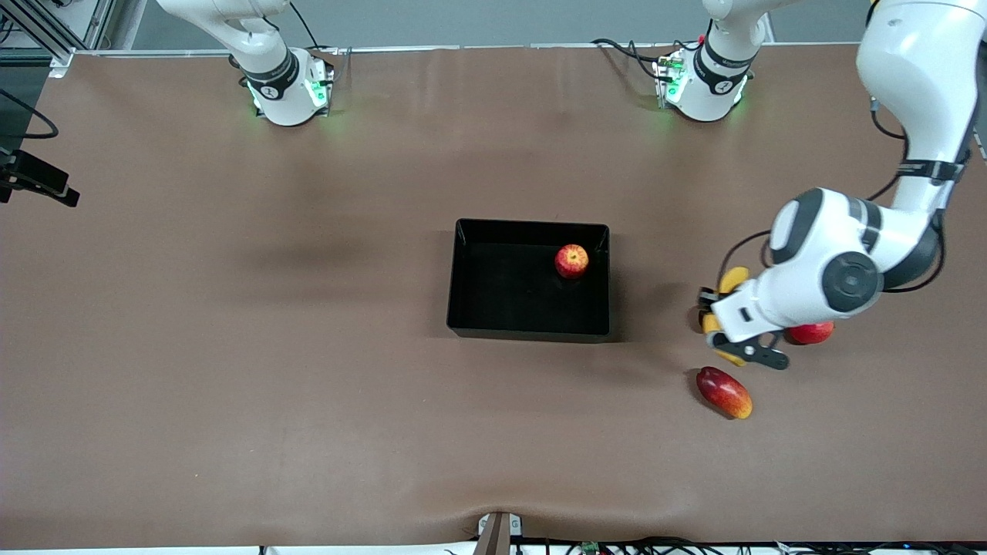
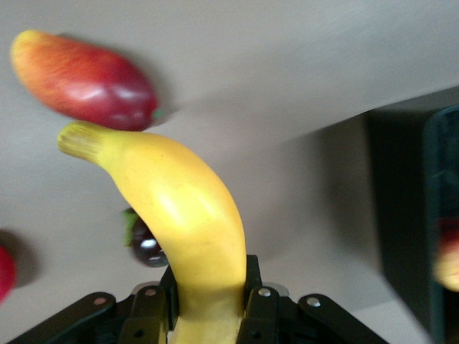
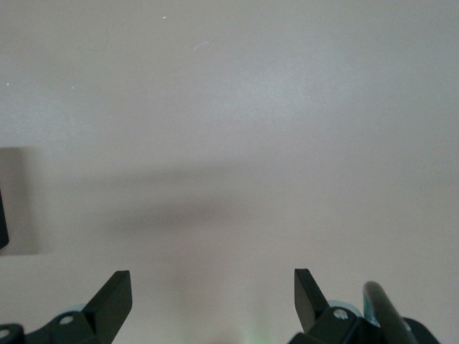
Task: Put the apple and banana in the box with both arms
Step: 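Carry the banana over the black box with the left gripper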
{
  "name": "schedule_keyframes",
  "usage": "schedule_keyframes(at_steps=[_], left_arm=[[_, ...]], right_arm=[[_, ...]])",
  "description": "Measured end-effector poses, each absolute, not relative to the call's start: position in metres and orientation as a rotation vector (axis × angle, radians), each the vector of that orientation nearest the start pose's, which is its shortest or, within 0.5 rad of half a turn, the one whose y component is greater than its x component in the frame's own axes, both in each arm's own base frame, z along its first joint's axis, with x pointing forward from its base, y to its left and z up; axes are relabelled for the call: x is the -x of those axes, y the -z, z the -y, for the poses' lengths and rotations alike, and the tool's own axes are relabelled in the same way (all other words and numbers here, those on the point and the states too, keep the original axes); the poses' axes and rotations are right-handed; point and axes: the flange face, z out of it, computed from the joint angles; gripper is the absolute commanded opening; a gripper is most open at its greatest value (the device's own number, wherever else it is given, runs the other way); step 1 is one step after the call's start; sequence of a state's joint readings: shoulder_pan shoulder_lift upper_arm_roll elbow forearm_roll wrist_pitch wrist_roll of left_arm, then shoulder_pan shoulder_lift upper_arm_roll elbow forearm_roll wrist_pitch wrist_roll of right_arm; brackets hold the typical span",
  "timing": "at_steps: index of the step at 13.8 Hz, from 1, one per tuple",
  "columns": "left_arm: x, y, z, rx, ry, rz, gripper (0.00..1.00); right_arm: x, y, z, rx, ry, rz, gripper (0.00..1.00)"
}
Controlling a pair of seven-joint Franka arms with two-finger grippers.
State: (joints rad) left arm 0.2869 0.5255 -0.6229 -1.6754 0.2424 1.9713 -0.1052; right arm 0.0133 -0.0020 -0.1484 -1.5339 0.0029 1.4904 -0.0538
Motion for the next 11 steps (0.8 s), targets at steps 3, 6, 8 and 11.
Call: schedule_keyframes(at_steps=[3,6,8,11], left_arm=[[-0.619,-0.345,0.247,3.168,-0.185,-0.347,0.00],[-0.608,-0.344,0.312,3.185,-0.175,-0.355,0.00],[-0.601,-0.341,0.347,3.204,-0.178,-0.298,0.00],[-0.582,-0.327,0.395,3.209,-0.211,-0.221,0.00]], right_arm=[[-0.541,-0.636,0.074,3.131,-0.064,-0.128,1.00],[-0.541,-0.636,0.074,3.131,-0.065,-0.128,1.00],[-0.541,-0.636,0.074,3.131,-0.067,-0.128,1.00],[-0.541,-0.636,0.074,3.131,-0.068,-0.129,1.00]])
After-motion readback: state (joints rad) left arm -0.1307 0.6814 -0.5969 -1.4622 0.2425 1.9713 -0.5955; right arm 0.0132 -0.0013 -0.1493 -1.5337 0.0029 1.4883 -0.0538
